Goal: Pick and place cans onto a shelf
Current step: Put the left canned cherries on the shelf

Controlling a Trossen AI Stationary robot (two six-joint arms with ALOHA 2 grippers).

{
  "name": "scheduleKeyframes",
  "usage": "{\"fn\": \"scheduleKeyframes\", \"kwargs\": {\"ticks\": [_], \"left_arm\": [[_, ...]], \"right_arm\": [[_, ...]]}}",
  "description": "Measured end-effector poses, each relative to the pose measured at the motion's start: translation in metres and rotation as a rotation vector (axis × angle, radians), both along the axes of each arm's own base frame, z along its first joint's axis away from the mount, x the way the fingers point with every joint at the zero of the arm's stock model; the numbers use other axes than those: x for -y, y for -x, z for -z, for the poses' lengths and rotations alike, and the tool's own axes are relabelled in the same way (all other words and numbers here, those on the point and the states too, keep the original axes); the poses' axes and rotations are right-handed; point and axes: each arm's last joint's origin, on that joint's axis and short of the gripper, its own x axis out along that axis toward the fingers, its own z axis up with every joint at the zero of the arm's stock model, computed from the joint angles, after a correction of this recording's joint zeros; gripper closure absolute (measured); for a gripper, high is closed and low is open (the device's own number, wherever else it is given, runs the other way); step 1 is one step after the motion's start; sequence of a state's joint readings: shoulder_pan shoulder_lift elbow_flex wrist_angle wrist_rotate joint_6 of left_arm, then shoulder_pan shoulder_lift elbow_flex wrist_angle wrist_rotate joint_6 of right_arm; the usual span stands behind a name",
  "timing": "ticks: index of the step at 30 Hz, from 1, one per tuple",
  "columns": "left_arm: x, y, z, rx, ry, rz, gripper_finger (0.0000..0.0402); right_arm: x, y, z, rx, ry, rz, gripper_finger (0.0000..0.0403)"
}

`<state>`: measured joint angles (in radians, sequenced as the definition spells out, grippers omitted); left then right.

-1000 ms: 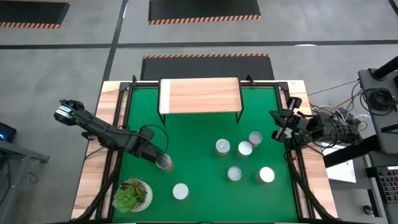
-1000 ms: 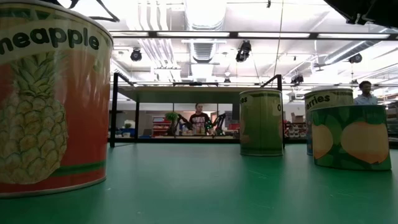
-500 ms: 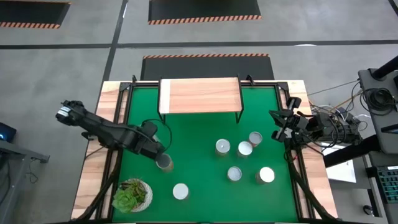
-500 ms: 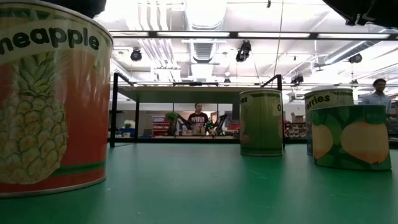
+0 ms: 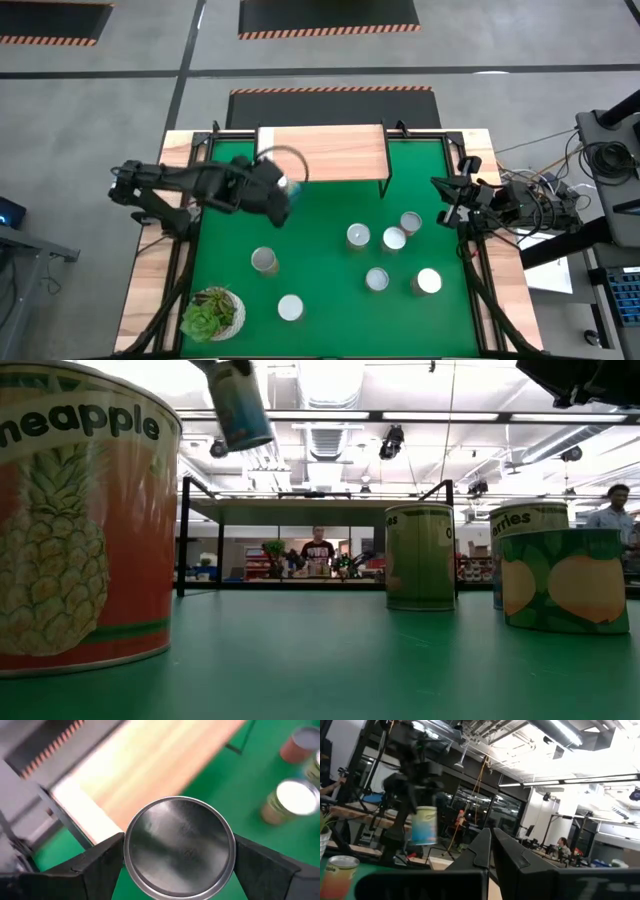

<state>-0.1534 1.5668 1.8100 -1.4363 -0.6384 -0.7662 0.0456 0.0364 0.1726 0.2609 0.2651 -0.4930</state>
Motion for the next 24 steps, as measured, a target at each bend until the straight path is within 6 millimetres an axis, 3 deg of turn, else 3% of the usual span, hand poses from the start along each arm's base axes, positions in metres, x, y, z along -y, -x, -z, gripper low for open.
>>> {"fn": "scheduleKeyframes", "kwargs": {"ticks": [7, 16, 24], "left_arm": [[-0.047, -0.017, -0.013, -0.099, -0.082, 0.031, 0.0086], [-0.106, -0.027, 0.009, -0.234, 0.018, 0.012, 0.0086], [-0.137, -0.021, 0.016, -0.199, 0.087, -0.055, 0.0086]], "right_arm": [[0.0, 0.0, 0.0, 0.005, -0.022, -0.009, 0.0394], [0.0, 0.0, 0.0, 0.004, -0.022, -0.009, 0.0394], [0.0, 0.0, 0.0, 0.004, -0.026, -0.011, 0.0394]]}}
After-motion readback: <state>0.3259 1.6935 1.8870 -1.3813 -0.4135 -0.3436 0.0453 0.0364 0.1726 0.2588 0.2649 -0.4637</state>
